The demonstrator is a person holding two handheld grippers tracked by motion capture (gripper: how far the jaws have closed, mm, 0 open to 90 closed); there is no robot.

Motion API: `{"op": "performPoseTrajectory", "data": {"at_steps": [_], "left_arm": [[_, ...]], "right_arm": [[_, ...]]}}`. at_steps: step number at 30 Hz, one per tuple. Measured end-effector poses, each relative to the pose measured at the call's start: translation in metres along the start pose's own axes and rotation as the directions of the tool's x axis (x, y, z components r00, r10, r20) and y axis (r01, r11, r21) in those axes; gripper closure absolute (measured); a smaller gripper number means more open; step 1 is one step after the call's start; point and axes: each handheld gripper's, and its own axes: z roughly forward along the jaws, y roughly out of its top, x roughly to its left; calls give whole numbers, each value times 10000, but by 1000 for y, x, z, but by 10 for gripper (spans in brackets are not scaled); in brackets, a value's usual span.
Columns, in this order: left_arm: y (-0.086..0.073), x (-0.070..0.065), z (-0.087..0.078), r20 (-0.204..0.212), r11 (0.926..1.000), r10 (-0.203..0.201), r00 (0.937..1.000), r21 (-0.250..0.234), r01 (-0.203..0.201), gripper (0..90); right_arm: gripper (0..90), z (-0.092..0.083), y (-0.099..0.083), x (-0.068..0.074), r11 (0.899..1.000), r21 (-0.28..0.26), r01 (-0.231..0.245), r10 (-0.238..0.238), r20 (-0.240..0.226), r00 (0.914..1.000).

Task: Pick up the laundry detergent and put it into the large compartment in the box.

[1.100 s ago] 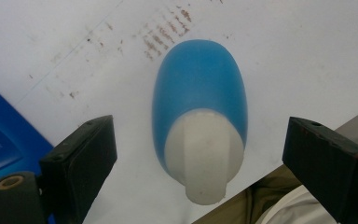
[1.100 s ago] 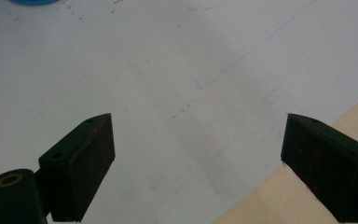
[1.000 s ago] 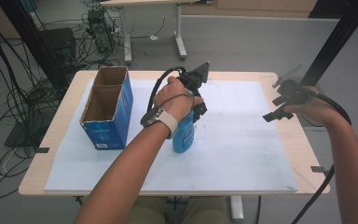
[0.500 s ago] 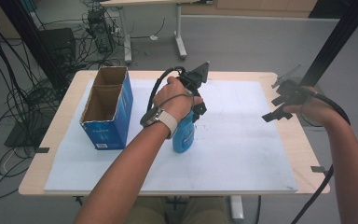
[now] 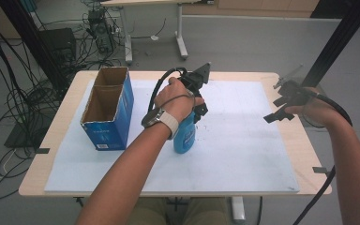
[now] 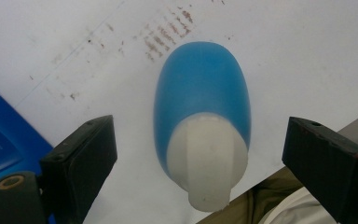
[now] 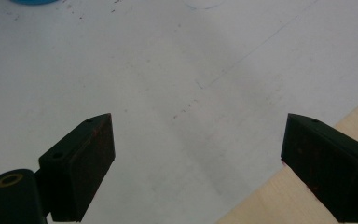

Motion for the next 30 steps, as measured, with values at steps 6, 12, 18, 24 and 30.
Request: {"op": "performPoseTrajectory", "data": {"at_steps": [6,12,18,24,30], "left_arm": [[0,0,2,27,10000,-39,10000,8,39,104],[2,1,8,111,10000,-51,9999,73,50,104],[3,2,14,73,10000,-7,10000,87,6,105],[3,0,19,46,10000,-21,10000,61,21,105],[6,1,25,56,9999,7,10000,171,-8,105]], "right_arm": [[96,0,-2,-1,10000,-15,-7,7,17,10000],[96,1,-4,-1,10000,-19,-45,45,-17,10000],[96,3,-5,-1,10000,9,-41,42,-46,10000],[96,3,-6,-1,10000,-18,-81,81,-51,10000],[96,6,-10,-2,9999,-27,-124,124,-79,9999]]}}
